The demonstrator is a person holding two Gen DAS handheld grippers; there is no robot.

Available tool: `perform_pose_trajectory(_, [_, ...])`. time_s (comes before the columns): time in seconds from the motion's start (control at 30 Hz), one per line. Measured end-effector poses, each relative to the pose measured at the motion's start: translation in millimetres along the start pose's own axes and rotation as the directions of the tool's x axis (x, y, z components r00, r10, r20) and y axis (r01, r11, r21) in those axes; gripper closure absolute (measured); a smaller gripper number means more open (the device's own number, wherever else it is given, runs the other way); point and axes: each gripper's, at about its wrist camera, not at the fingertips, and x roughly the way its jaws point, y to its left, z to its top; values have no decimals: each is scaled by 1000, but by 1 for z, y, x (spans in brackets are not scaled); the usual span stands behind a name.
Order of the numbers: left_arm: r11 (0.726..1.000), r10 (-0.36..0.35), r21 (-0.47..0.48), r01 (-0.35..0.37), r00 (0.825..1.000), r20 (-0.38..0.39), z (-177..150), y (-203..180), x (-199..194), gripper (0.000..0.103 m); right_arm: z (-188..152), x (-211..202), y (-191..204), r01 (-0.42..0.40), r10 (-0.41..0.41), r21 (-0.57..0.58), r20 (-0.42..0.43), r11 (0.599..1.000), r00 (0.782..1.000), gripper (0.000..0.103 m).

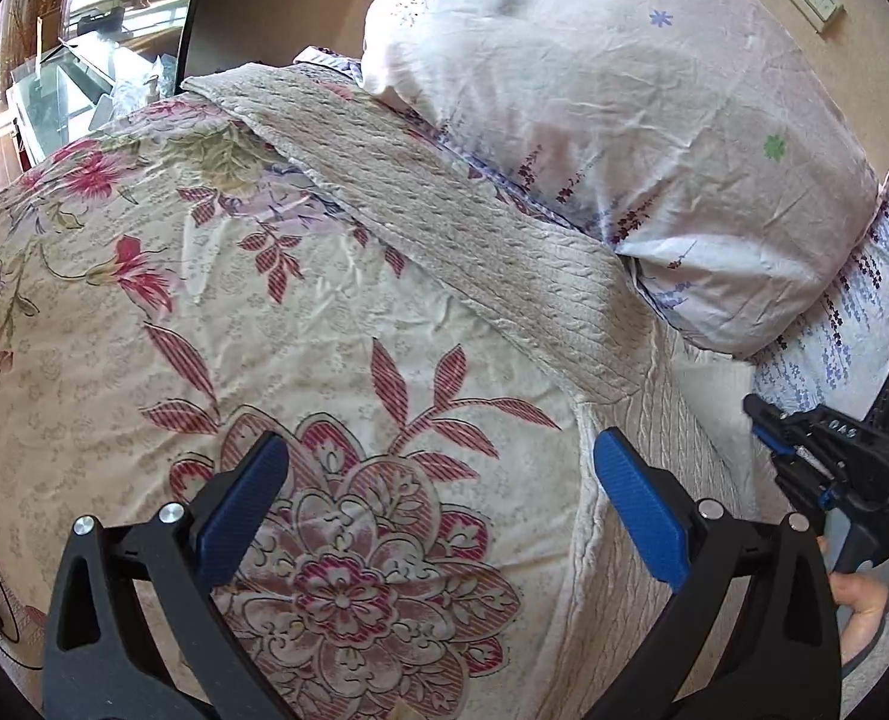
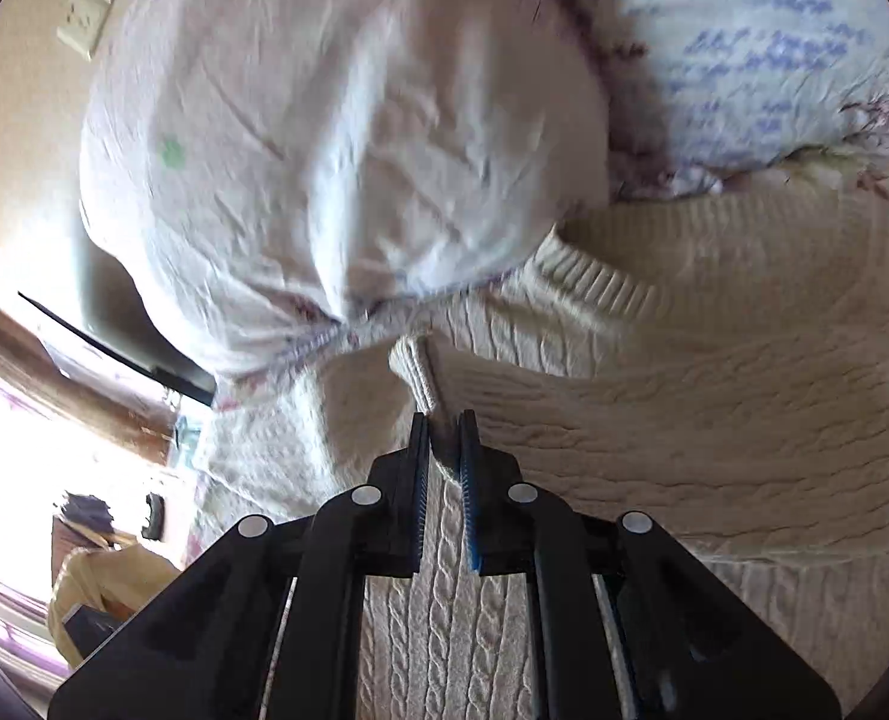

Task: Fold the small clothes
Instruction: 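Lay the sleeve on the sweater body and open the right tool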

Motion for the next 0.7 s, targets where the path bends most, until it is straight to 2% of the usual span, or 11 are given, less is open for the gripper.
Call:
perform_pose_trajectory(0.13, [1000, 11, -24, -11, 1000, 15, 7, 15, -4, 2, -15, 25, 16, 6, -9, -39, -68, 999, 998, 95])
perform_pose_trajectory(0.23, [999, 19, -44, -18, 999, 26, 13, 24, -6, 2, -28, 34, 30, 0, -16, -119, -133, 993, 991, 95])
perform_pose_trajectory(0.33, [997, 27, -68, -24, 999, 34, 23, 33, -8, 2, -41, 19, 37, 13, -24, -142, -79, 990, 997, 94])
perform_pose_trajectory(0.4, [996, 27, -85, -24, 999, 37, 30, 38, -8, 2, -46, 15, 33, 37, -48, -145, -76, 989, 996, 90])
perform_pose_trajectory(0.47, [995, 26, -99, -22, 999, 39, 37, 42, -8, 2, -49, 17, 28, 80, -96, -173, -86, 982, 992, 85])
perform_pose_trajectory(0.57, [994, 33, -105, -28, 998, 47, 49, 45, -7, 2, -56, 20, 39, 140, -160, -263, -54, 954, 986, 85])
perform_pose_trajectory(0.63, [995, 37, -99, -31, 998, 55, 55, 46, -7, 2, -59, 26, 53, 166, -186, -319, -34, 933, 982, 73])
perform_pose_trajectory(0.7, [995, 38, -90, -32, 997, 60, 60, 47, -7, 2, -59, 23, 61, 184, -195, -352, 2, 918, 981, 48])
